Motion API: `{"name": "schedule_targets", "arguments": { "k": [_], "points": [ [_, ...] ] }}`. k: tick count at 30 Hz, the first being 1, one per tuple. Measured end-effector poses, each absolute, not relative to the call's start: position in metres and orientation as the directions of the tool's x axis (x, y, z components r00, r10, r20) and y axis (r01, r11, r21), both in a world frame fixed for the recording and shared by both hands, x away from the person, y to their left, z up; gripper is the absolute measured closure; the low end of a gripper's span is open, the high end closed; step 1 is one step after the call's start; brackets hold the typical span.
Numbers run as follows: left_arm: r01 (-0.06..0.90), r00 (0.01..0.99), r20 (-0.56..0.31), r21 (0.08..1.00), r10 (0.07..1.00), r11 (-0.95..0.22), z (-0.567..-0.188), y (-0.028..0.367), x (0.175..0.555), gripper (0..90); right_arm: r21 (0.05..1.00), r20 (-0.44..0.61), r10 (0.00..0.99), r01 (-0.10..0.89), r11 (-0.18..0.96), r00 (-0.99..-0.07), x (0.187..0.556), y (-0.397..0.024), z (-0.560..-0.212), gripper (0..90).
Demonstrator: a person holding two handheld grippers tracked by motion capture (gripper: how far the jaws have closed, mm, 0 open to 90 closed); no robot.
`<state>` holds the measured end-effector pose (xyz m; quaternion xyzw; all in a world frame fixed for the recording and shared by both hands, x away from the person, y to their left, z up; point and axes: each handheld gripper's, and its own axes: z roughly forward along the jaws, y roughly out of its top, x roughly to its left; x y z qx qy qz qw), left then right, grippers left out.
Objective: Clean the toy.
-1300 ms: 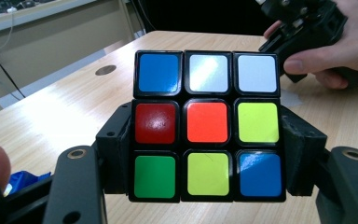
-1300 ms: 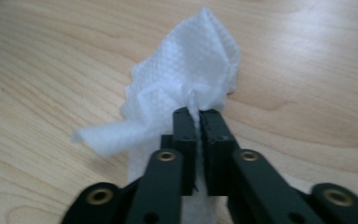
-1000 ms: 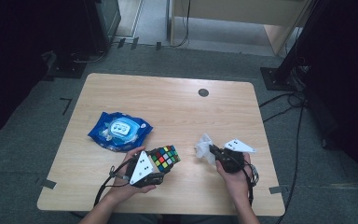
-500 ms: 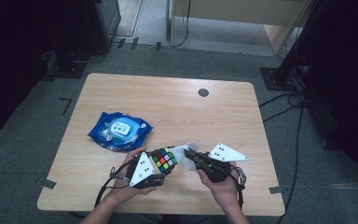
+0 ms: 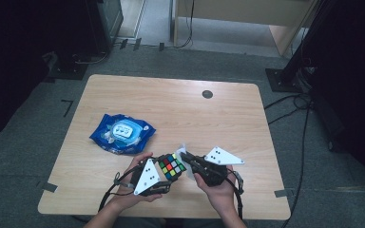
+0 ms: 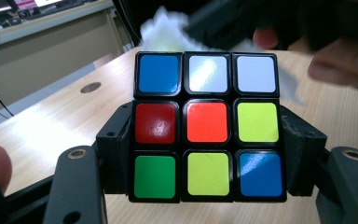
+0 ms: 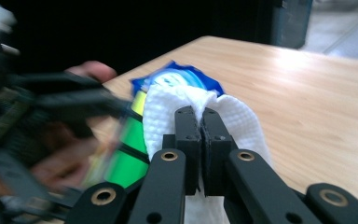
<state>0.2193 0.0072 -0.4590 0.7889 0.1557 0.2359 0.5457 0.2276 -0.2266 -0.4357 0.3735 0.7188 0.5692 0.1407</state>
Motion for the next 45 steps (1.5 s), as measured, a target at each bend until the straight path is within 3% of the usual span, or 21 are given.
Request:
{"name": "schedule_targets", "arguments": {
  "k": [6, 11, 16, 21, 29, 37, 45],
  "points": [
    [0.004, 0.827, 0.180, 0.945, 0.533, -0.326, -0.456, 0.016, 0.225, 34.3, 0.907, 0.192, 0.721, 0.401, 0.128, -0.665, 0.229, -0.229, -0.443, 89.9],
    [0.016, 0.831, 0.161, 0.950, 0.533, -0.313, -0.458, 0.019, 0.227, 34.2, 0.920, 0.154, 0.711, 0.361, 0.149, -0.686, 0.221, -0.221, -0.432, 90.0],
    [0.005, 0.833, 0.178, 0.944, 0.524, -0.329, -0.458, 0.015, 0.224, 34.3, 0.926, 0.236, 0.657, 0.371, 0.072, -0.716, 0.216, -0.222, -0.423, 90.0],
    [-0.014, 0.840, 0.203, 0.935, 0.503, -0.354, -0.459, 0.007, 0.219, 34.2, 0.943, 0.204, 0.632, 0.324, 0.079, -0.748, 0.207, -0.212, -0.414, 90.0],
    [-0.017, 0.838, 0.203, 0.937, 0.507, -0.348, -0.456, 0.008, 0.218, 34.3, 0.929, 0.246, 0.667, 0.367, 0.044, -0.703, 0.218, -0.222, -0.426, 90.0],
    [-0.007, 0.833, 0.190, 0.943, 0.520, -0.334, -0.455, 0.013, 0.221, 34.3, 0.904, 0.241, 0.711, 0.420, 0.084, -0.661, 0.230, -0.228, -0.443, 89.9],
    [0.002, 0.843, 0.192, 0.933, 0.503, -0.360, -0.462, 0.010, 0.222, 34.3, 0.916, 0.246, 0.687, 0.396, 0.065, -0.683, 0.220, -0.220, -0.431, 89.9]
  ]
}}
